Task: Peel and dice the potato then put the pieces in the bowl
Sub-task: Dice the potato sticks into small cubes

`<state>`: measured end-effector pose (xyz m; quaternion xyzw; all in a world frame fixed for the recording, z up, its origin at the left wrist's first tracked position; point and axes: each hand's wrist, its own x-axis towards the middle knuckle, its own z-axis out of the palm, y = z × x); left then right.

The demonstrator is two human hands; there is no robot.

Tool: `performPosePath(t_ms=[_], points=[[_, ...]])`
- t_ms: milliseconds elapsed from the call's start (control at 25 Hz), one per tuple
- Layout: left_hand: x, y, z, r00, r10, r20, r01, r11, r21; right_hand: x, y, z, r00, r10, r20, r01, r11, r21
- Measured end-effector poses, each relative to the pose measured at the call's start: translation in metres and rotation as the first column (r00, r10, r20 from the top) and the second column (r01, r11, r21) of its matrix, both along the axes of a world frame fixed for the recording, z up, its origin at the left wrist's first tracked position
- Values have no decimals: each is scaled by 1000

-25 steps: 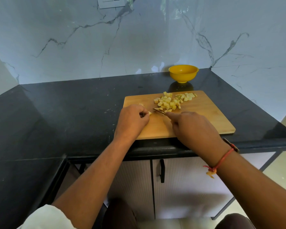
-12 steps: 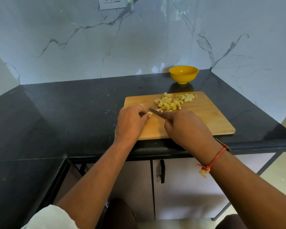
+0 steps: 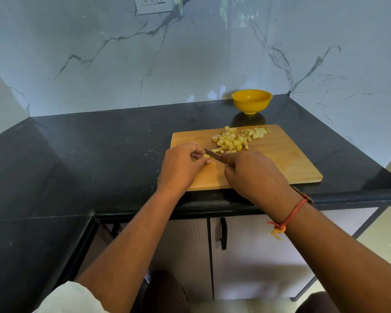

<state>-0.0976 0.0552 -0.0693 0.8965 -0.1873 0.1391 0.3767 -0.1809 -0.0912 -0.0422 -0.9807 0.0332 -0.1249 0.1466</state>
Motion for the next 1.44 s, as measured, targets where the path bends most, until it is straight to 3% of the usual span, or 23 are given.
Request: performPosePath(t_ms=[280,480,760,1120,1440], points=[[3,0,-1,1000,-3,5,3,1000,30,2,0,0,999,-30,20,31,999,-28],[11,-1,-8,994,79,74,-81,997,19,1,-1,-1,1000,-9,-6,9,1000,-19],[11,-4,-8,989,85,123,-104,983,152,0,2,-2,999,-16,29,17,1000,-27],[24,-5,-9,996,82,34,-86,991,104,18,6,-2,995,-6,-95,-6,992,-129],[17,-5,-7,994,86,65,-91,992,91,9,2,2,981,48,-189,-86,977,-197]])
